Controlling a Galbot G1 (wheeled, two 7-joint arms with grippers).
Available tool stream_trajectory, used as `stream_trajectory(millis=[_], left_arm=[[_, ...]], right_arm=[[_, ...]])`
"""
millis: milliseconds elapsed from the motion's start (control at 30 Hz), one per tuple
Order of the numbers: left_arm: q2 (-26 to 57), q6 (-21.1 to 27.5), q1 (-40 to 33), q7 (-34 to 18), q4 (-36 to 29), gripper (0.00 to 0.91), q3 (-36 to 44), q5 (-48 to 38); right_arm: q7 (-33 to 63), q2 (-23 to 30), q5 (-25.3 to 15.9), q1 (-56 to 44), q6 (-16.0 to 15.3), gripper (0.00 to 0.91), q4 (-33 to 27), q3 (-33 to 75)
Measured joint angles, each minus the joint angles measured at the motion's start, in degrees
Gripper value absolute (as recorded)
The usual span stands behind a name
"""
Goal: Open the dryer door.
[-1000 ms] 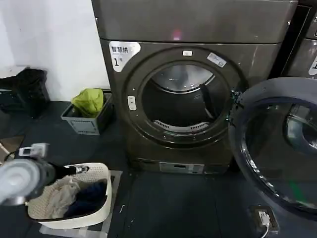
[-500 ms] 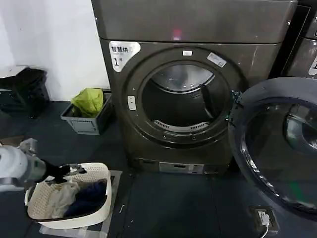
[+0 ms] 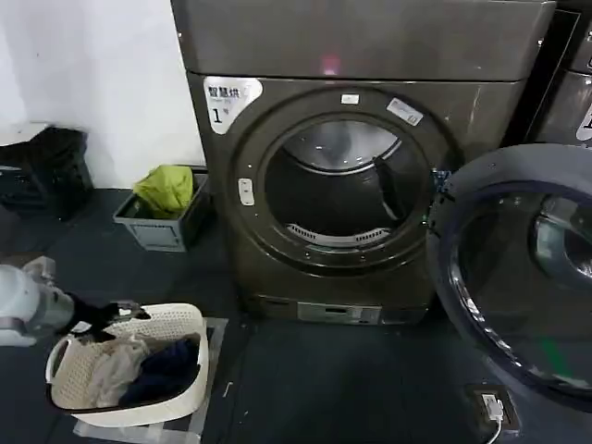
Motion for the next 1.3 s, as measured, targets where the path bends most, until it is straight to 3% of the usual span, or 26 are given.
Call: stream_trajectory(millis=[1300], left_arm=[[0.0, 0.02, -1.28, 0.89, 4.17, 0.907, 2.89, 5.75]], right_arm=[[0.37, 0.03, -0.8, 0.07, 0.03, 0.907, -1.28, -0.09]])
